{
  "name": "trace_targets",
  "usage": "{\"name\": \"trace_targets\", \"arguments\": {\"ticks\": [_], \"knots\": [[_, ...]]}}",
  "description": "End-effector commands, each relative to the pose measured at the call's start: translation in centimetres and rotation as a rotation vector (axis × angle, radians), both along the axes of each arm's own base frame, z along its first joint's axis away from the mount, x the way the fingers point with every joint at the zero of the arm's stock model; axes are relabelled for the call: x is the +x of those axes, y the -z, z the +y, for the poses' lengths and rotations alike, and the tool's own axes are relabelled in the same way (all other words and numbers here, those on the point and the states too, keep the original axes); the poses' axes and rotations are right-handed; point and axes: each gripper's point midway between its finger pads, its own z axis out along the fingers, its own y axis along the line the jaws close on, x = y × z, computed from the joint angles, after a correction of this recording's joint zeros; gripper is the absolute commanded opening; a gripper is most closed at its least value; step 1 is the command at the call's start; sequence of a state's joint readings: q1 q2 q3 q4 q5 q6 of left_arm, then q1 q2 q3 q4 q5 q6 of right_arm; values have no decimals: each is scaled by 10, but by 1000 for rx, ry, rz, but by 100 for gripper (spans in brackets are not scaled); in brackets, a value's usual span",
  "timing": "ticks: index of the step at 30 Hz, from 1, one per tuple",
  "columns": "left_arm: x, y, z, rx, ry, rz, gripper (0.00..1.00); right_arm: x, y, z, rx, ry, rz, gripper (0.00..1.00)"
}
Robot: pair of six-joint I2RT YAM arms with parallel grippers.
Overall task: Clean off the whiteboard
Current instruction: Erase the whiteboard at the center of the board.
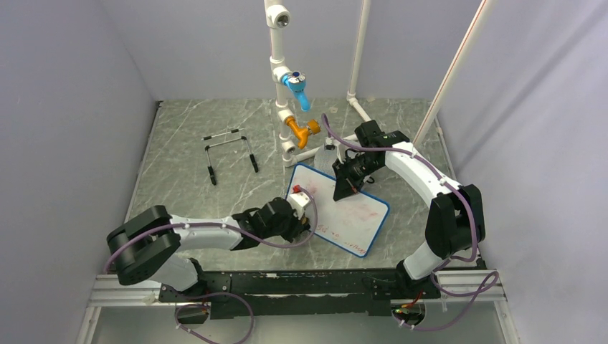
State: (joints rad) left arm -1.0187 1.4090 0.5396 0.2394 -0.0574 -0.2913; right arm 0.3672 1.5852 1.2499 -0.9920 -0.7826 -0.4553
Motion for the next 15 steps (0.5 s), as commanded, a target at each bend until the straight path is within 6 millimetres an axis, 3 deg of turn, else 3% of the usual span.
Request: {"name": "trace_targets", "arguments": {"ticks": [1,4,6,11,15], "knots": [[-4,-33,-50,-88,142,-125,0,-5,-8,15,92,-125,-82,0],[1,-32,-50,-73,105,-132,0,-6,-8,15,92,-126,-81,0],[12,-29,-40,-40,22,-141,0,-5,-9,15,92,-126,-83,0],[48,-25,14,4,-255,-131,0,-6,-9,15,94,-127,-83,0],[57,-21,43,18,-358,-112,0,-6,-10,15,94,-126,-84,0]]}}
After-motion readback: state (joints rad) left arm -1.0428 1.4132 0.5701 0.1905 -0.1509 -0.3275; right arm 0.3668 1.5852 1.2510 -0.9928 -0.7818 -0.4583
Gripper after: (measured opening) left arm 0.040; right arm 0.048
